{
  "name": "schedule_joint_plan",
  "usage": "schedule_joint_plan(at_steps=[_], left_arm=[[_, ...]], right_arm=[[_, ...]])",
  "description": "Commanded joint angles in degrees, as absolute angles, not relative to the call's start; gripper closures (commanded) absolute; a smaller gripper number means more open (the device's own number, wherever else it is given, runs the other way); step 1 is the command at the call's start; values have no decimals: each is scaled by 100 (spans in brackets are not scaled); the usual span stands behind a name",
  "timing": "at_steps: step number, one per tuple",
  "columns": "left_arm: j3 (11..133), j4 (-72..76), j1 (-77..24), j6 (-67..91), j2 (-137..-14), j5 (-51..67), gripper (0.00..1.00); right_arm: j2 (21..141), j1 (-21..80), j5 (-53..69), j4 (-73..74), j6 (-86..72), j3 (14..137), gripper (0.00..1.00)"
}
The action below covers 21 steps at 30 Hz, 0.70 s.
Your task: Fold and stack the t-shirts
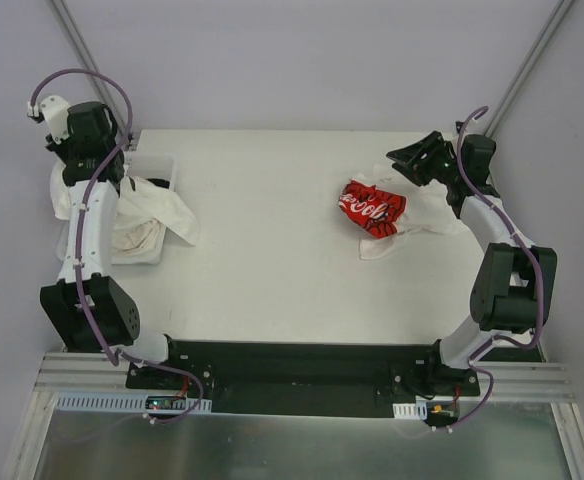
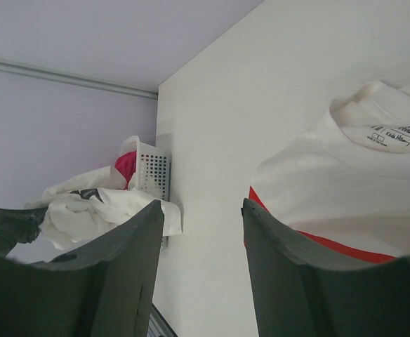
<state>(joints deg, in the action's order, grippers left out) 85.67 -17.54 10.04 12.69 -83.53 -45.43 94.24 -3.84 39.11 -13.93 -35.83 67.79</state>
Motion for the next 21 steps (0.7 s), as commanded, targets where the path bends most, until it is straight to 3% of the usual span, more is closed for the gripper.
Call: schedule_joint_plan(at_steps=[1,2,4,5,10,16,21], left_arm=[[8543,-1836,1528,2037,-8674,-3676,81],[8534,-1863,1555,2065,-8840,-3509,54],[8578,-1968,1564,2092,-8956,-3000,24],[8587,-1969,1564,2135,-8991,-2806,1],[8841,-2021,1477,2153,-9009,-1697,1],[9456,-1916,187,1100,-8605,-933,1],[9300,-1741,-456,878,-8280,1312,1]], right_arm=[[9158,-439,4043,-1626,-3533,6838,48],[9158,-448,4043,-1626,-3551,6838,49],[9184,-448,4069,-1635,-3559,6864,49],[9193,-448,4069,-1635,-3551,6873,48],[9246,-448,4069,-1643,-3533,6864,48],[9316,-440,4104,-1679,-3533,6838,48],[9150,-413,4052,-1687,-3516,6601,47]])
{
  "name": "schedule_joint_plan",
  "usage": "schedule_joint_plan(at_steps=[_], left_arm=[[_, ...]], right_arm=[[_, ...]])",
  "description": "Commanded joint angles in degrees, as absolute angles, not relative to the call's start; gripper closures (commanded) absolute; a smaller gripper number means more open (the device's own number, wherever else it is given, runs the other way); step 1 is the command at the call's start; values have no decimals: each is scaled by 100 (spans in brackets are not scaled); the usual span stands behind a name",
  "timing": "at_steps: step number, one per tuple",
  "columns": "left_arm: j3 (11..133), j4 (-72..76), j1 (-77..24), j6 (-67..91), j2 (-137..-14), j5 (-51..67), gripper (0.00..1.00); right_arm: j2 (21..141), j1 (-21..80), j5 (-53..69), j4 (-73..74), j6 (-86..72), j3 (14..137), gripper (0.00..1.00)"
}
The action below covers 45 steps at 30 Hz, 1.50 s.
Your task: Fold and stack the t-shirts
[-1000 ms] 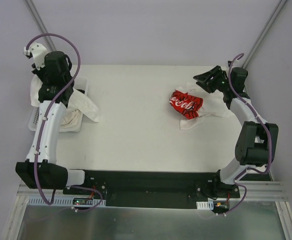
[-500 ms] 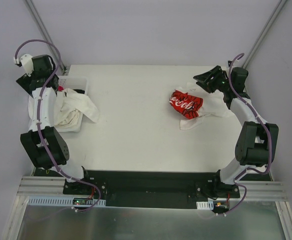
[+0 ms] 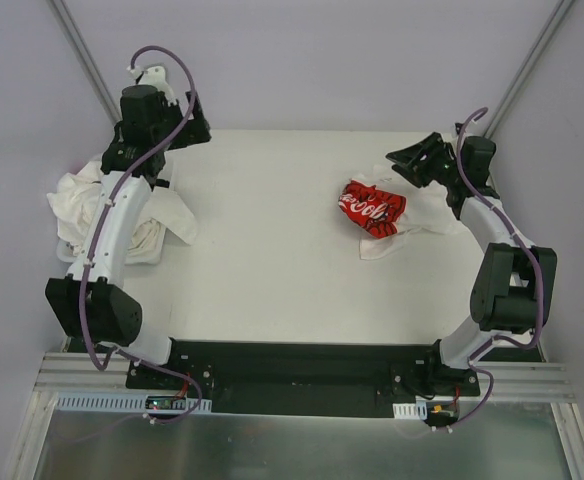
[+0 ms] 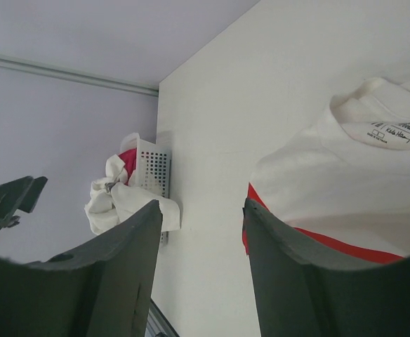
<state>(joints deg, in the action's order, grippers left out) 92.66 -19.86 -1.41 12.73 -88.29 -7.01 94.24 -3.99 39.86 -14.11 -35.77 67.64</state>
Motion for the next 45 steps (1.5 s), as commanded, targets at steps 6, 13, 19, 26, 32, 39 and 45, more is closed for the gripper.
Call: schedule_joint_plan(at_steps=[6,13,19,26,32,39,45], left_arm=[[8184,-1187,-896,810,-8244,2548,1],[7629,-1028,-1256,563,-8700,3059,1],[7480,-967,-1573,299,-8763,3366,1],[7427,-967,-1687,132,-8534,3603,1],[7400,-879,-1696,202,-8394,3674,1],[7383,-853,-1696,211,-8341,3674,1],[7392,-853,-1696,202,-8358,3691,1]], right_arm=[[8404,-413,3972,-1653,-3436,5820,45],[6506,-10,3191,-854,-2998,4712,44],[6205,202,3024,-282,-2611,4061,44],[6530,299,2787,-105,-2198,3446,44],[7092,404,2769,-492,-2241,3305,44],[7848,615,2786,-870,-2303,3366,43],[8332,668,2769,-1160,-2347,3331,43]])
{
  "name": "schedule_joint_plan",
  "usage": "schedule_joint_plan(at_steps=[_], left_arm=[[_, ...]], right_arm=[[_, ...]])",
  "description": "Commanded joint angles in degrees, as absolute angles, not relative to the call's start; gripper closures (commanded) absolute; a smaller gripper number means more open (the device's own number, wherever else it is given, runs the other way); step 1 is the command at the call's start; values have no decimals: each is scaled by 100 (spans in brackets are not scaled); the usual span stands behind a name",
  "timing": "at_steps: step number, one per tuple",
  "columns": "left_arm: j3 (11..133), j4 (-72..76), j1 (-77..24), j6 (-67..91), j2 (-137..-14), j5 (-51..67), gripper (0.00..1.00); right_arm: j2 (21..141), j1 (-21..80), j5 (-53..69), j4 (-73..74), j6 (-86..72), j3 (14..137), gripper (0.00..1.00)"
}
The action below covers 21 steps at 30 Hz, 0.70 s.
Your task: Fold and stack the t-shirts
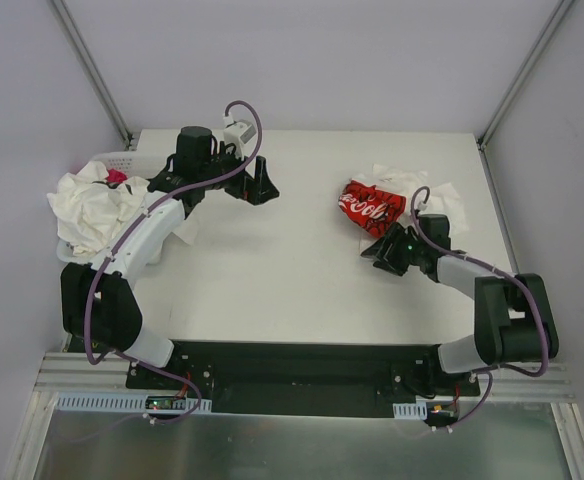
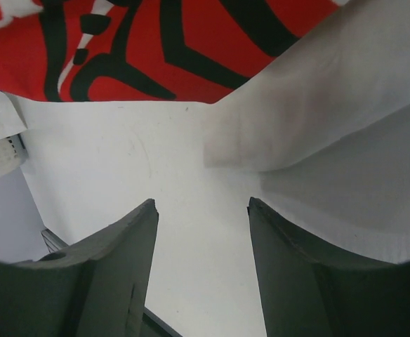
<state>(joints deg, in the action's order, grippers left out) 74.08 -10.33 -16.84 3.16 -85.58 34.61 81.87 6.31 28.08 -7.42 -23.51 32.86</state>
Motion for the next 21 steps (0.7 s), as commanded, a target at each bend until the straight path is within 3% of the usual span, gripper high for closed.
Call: schedule_joint_plan(at_steps=[1,16,21], left_arm=[[7400,-853,-1696,193,-8367,3691,1],[7330,-747,-1696,237,-8297,3797,1],[7277,-756,-1696,193,-8297,3753,1]], right_arm=[[8436,668,2769,-1247,-2373,3340,43],[9536,765,2479,-1863,-2698,3779,41],[9519,896,1926,-1925,-2760,3657,51]])
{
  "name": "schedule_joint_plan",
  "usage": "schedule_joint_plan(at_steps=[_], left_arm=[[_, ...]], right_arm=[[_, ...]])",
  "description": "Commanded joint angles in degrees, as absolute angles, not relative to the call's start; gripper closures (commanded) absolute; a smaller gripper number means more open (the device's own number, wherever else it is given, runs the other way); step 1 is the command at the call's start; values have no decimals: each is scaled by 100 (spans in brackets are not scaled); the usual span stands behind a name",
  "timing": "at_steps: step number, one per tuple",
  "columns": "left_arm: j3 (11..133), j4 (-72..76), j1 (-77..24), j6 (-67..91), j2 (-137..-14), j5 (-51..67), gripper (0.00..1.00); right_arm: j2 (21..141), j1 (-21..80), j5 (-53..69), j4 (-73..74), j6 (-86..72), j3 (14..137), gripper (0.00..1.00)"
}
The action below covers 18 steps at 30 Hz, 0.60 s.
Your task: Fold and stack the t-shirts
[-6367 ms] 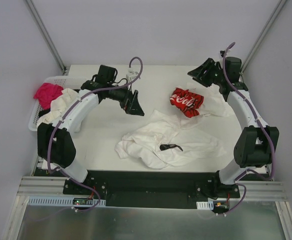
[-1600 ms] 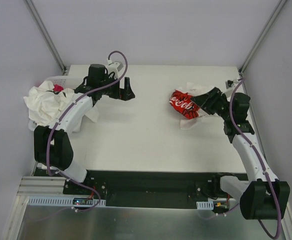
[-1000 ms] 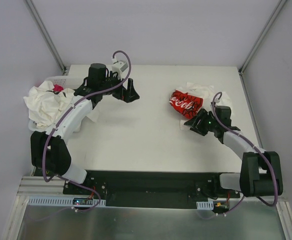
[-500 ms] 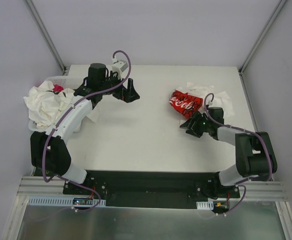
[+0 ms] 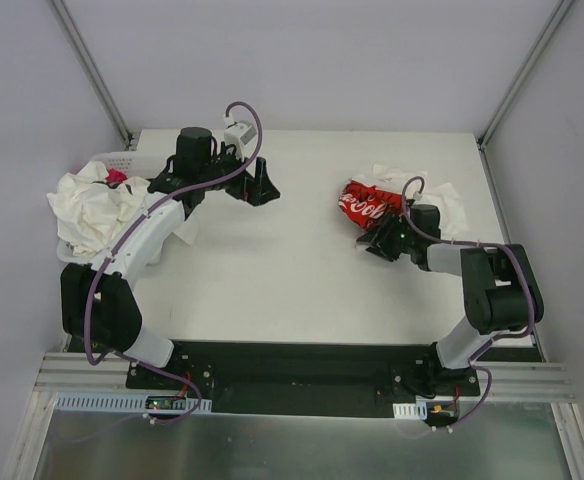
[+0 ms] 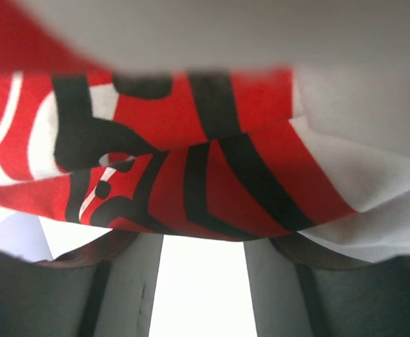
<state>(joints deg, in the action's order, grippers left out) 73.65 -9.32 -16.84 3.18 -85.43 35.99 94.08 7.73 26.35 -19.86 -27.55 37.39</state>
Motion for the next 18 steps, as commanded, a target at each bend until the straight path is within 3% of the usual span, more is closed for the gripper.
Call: schedule_joint_plan(at_steps=[1,5,15,18], left_arm=[[7277,-747,-1696,176,-8306,3753,1],[7277,-756,-1696,167,-8341,3753,1],[7190,-756,-1696,132,-8350,3805,1],[7172,-756,-1705,158,-8358,3823,1]], right_arm=[[9510,923,1847,-1934,-2777,3639,52],[9492,967,1556,-1951,-2821,3560,62],[9299,1046,1178,-1978,-2804,3454,77],[9203,1081,1134,-1960,-2786,3445,87]])
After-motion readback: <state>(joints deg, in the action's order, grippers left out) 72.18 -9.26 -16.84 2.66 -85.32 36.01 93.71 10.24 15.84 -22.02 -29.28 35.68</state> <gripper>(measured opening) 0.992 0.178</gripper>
